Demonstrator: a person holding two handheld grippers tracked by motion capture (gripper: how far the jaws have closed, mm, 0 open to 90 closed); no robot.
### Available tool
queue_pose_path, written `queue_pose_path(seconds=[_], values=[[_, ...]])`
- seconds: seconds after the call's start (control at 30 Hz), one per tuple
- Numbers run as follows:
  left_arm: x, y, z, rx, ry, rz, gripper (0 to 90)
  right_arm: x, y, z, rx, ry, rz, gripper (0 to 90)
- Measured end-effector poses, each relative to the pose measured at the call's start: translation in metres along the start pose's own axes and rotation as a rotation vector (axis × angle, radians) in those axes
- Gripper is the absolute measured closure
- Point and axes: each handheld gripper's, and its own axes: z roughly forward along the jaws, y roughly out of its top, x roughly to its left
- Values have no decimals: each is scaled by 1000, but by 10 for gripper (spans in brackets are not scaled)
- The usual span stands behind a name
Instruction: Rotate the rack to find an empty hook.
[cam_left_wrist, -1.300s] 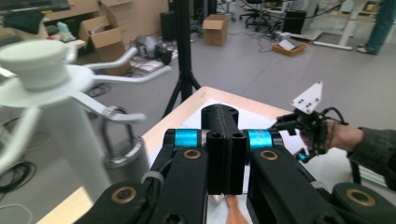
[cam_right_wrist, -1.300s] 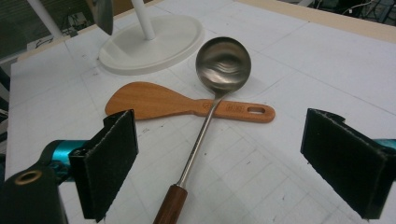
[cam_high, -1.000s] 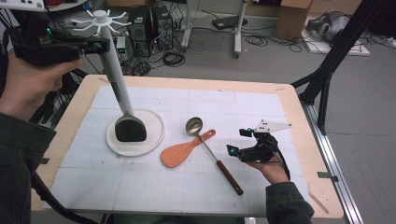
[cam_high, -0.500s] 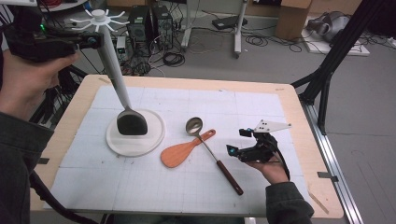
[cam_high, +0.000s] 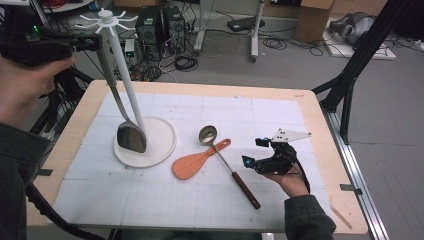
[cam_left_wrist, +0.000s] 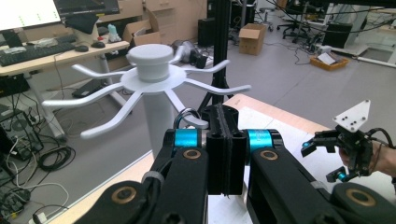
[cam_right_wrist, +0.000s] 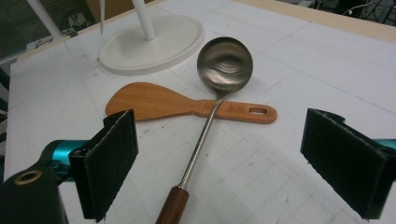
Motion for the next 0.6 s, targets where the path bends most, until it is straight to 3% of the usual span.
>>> queue_pose_path(seconds=[0.4,0.6], values=[[9,-1,-4,-1,32,-17,897,1,0,0,1,4,2,102],[7,-1,-9,-2,17,-15,897,1,0,1,4,9,1,102]])
